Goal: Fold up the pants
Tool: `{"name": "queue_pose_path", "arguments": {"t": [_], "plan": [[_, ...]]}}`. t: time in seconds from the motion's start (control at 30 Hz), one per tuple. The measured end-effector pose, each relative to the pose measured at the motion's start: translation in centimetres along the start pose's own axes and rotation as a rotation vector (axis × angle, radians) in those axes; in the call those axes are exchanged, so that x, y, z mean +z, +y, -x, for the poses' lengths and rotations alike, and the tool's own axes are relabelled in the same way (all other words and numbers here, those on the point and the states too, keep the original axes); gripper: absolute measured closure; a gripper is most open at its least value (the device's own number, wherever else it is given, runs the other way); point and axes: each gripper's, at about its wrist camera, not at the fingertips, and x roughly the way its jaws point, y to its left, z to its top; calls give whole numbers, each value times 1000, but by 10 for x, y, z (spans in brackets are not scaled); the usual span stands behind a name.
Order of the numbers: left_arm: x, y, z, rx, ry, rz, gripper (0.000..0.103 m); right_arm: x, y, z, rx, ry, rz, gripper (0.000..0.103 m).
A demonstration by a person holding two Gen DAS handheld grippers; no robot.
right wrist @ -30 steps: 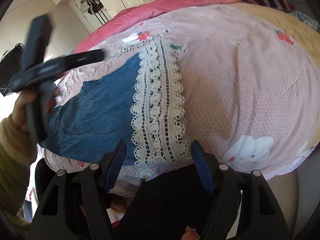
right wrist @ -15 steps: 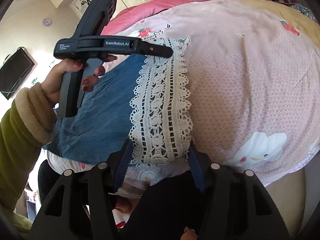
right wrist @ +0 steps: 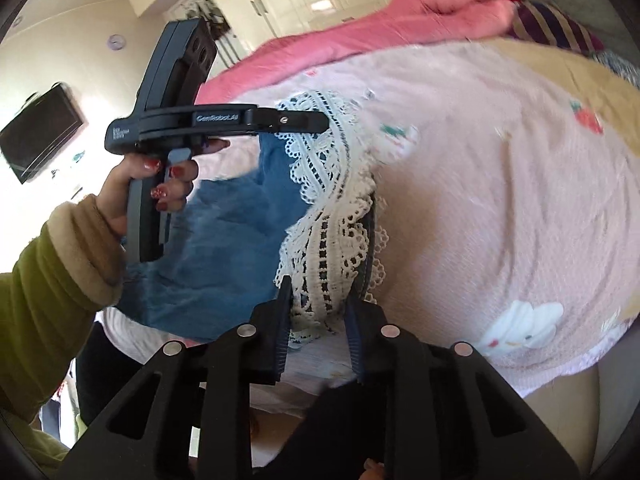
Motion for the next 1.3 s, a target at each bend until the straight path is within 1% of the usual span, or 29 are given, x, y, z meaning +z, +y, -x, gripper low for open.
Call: {"name": "queue_pose_path", "arguments": {"t": [0.07,0.17,0.27,0.37,0.47,0.5,0.53,0.57,0.6,0.63,0.67,0.7,0.73,0.77,0.8,0.83,0.87,0.9,0.97,1.03,1.07,1.1,1.13,1.17,1.2,1.23,1.27,1.3], "plan": [[-12,7,27,0,-44,21,94,3,19,2,18,-4,48,80],[-28,16,53,17,-77,52,94,9,56,-5,71,3,131,80],[-50,34,81,43,-108,93,94,11,84,-15,102,23,198,80],[-74,57,103,63,-131,150,94,8,118,-36,110,66,288,80],[-94,71,114,111,-128,165,92,6,142,-56,95,101,356,80],[-98,75,116,137,-130,171,85,4,154,-66,84,117,392,80],[-101,78,117,157,-130,182,83,3,160,-70,81,124,408,80],[-105,83,120,166,-129,195,82,-1,169,-74,76,129,430,80],[-108,89,123,172,-137,220,78,-4,178,-83,55,137,468,80],[-110,93,126,179,-148,239,71,-7,185,-88,39,140,495,79],[-111,97,131,199,-163,260,68,-11,187,-91,40,143,512,77],[-112,100,136,208,-175,277,59,-15,194,-96,40,143,535,75],[-113,104,143,206,-196,301,54,-19,201,-99,45,141,556,74],[-114,107,152,206,-217,321,52,-22,204,-102,57,142,569,72],[-116,109,159,217,-232,332,48,-26,210,-105,87,148,584,72],[-117,110,166,229,-248,343,46,-28,214,-107,115,158,589,70],[-120,110,177,243,-266,351,45,-30,217,-107,147,165,593,65],[-122,110,183,256,-276,357,43,-33,221,-105,186,167,599,56],[-131,107,200,294,-286,388,42,-32,222,-100,231,168,603,52],[-143,101,214,337,-286,425,37,-26,217,-90,253,161,585,50],[-149,94,221,358,-290,423,36,-21,212,-85,263,153,568,47],[-157,85,228,382,-299,423,33,-12,203,-78,265,136,535,42],[-162,79,231,393,-300,425,32,-3,196,-71,259,118,508,40],[-174,67,238,411,-297,430,31,12,184,-65,242,86,471,37],[-182,58,240,409,-304,431,29,22,177,-64,221,67,452,32],[-191,47,242,387,-307,431,27,35,169,-65,188,52,433,29],[-197,40,242,377,-303,431,26,54,160,-70,149,51,408,25],[-204,27,239,376,-296,429,26,68,155,-77,141,61,388,24]]}}
